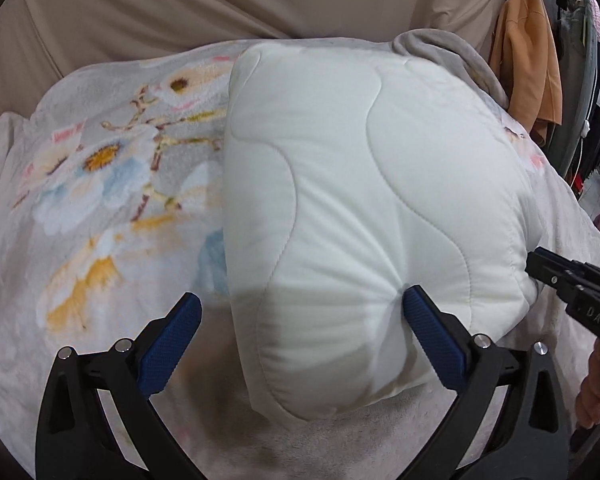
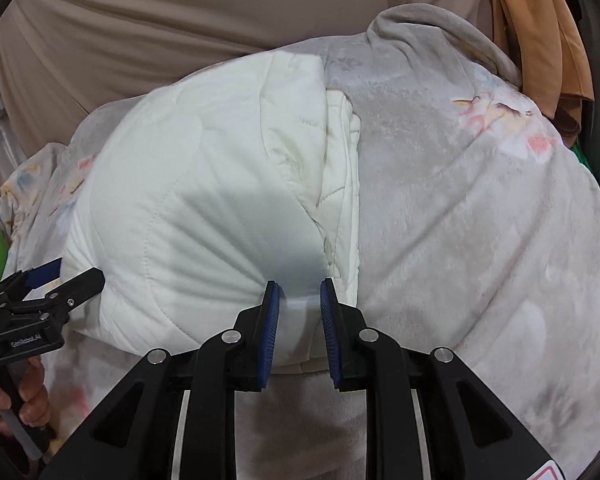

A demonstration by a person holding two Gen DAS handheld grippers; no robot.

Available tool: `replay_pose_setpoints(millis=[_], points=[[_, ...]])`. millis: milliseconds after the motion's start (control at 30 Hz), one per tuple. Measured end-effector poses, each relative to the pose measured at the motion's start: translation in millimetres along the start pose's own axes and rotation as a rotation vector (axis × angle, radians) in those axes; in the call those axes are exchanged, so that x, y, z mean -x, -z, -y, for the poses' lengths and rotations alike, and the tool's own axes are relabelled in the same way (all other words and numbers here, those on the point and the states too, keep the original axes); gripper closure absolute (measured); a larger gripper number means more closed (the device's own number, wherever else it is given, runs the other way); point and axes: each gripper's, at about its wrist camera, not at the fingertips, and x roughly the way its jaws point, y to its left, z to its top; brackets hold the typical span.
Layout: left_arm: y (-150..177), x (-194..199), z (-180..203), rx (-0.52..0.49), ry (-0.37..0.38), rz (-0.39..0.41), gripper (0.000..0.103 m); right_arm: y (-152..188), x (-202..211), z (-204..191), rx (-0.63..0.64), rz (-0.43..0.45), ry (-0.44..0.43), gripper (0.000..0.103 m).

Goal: Fold large clothes

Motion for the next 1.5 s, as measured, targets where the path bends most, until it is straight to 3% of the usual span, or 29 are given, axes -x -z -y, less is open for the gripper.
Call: replay_pose_setpoints(millis=[133,267,333,400,533,700,833,1000,1233,1367,1433,1500], points=[[2,-4,-6,0.058,0.038,-0.017,0.005,4,-1,-4,0.025,0.028,0.021,0.084],[-13,18,-20,0.105,0.114,-0.017,0.005,-17,27,17,-0.077,0.046,-0.11,0.08],[-27,34,-32,0.131,0.117,0.036,0.005,-37,41,34,-0.137,0.094,-0.139,0.066],[-42,43,-41,0.151,0.12,0.077,0.005,-57,41,50,-0.182,0.106,-0.163,0.062],[-68,31,-53,0.169,0.122,0.06,0.005,-90,-3,71,-0.236,-0.016,-0.223,0.057],[-74,2,-51,0.165,0.126,-0.012,0.005,-93,-56,65,-0.231,-0.16,-0.313,0.057],[-75,-11,-40,0.138,0.152,-0.029,0.005,-93,-77,58,-0.221,-0.201,-0.356,0.047],[-81,-26,-25,0.107,0.165,-0.037,0.005,-91,-97,57,-0.243,-0.242,-0.433,0.044],[-82,-37,-7,0.064,0.112,-0.001,0.005,-91,-115,59,-0.276,-0.254,-0.508,0.04],[-83,-39,-1,0.045,0.093,0.019,0.005,-91,-116,59,-0.268,-0.24,-0.52,0.045],[-83,-37,1,0.025,0.092,0.028,0.005,-89,-109,56,-0.252,-0.218,-0.519,0.06],[-84,-31,5,-0.005,0.09,0.044,0.011,-90,-98,48,-0.217,-0.177,-0.49,0.073]])
